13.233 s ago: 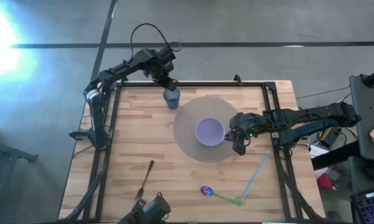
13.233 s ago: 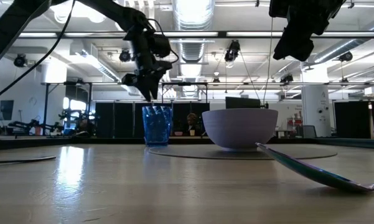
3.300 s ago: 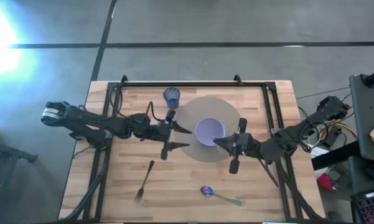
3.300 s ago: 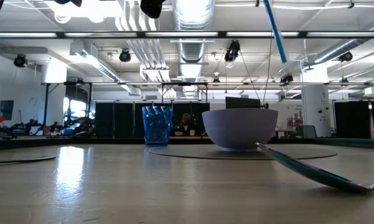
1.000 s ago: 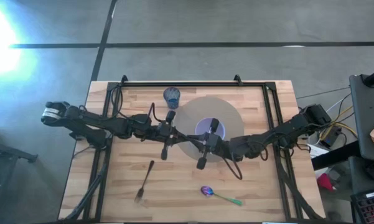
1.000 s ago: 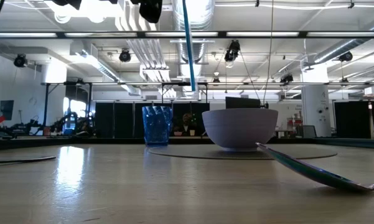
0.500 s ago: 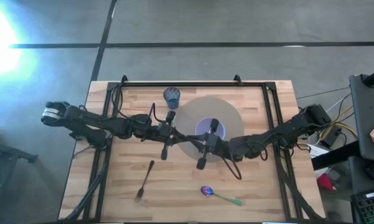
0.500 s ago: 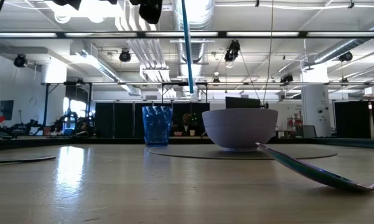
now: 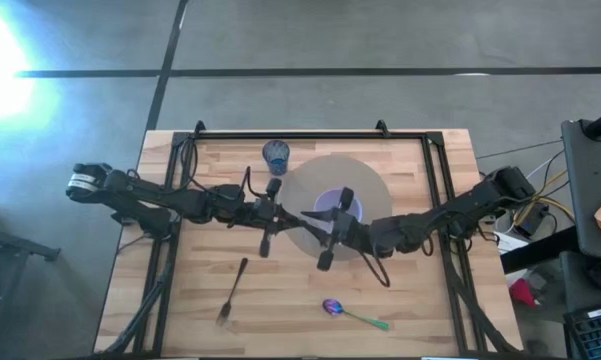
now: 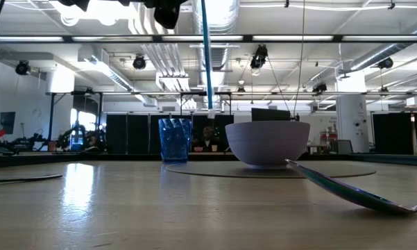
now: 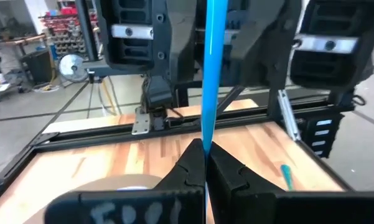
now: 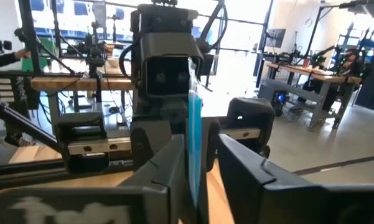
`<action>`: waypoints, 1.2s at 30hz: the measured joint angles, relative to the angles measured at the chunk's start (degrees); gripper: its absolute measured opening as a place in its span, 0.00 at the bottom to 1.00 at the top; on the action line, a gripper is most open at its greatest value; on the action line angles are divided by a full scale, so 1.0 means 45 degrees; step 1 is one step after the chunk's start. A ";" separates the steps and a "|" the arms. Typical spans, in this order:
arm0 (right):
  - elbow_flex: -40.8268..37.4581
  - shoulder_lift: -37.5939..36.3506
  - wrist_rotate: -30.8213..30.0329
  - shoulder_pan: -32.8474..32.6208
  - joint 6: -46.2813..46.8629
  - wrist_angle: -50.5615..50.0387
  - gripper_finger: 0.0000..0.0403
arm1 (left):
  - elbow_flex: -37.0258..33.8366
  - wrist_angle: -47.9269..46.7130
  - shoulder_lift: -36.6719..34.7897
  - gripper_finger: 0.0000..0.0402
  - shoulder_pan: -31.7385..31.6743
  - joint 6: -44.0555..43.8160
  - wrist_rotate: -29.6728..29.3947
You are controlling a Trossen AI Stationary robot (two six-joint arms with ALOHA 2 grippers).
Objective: Pick & Place Utensil
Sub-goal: Put the blue straw into the blue cup
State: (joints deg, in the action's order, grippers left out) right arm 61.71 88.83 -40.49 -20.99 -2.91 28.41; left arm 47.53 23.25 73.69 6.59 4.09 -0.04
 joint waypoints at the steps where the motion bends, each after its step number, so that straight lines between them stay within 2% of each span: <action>1: 0.0000 -0.0059 0.0000 0.0000 -0.0001 -0.0002 0.27 | 0.0000 -0.0073 0.0000 0.00 0.0000 0.0015 -0.0121; 5: 0.0000 -0.0667 -0.0019 -0.0027 -0.0108 -0.0493 0.34 | 0.0000 -0.0079 -0.0038 0.00 -0.0050 0.0045 -0.0422; 10: 0.0000 -0.1782 -0.0008 -0.0168 -0.0034 -0.2229 0.38 | 0.0000 -0.0184 -0.0396 0.00 -0.0234 0.0068 -0.0876; 17: -0.0005 -0.3435 0.0024 -0.0422 0.2001 -0.5400 0.40 | 0.0030 -0.0270 -0.1452 0.00 -0.0966 0.0435 -0.1684; 21: -0.0005 -0.4034 0.0310 -0.0640 0.2712 -0.7027 0.39 | 0.0168 -0.0297 -0.2125 0.00 -0.1712 0.0589 -0.1749; 28: -0.0019 -0.4229 0.1820 -0.1111 0.2898 -0.8761 0.35 | 0.0248 -0.0434 -0.3035 0.00 -0.3387 0.1094 -0.2779; 36: -0.0024 -0.3977 0.1825 -0.1625 0.3669 -0.9895 0.32 | 0.0248 -0.0845 -0.3082 0.00 -0.5567 0.0962 -0.3005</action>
State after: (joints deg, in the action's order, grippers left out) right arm 61.60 70.94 -32.28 -28.31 13.59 -16.11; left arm 48.64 19.45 59.82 -18.46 8.42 -13.56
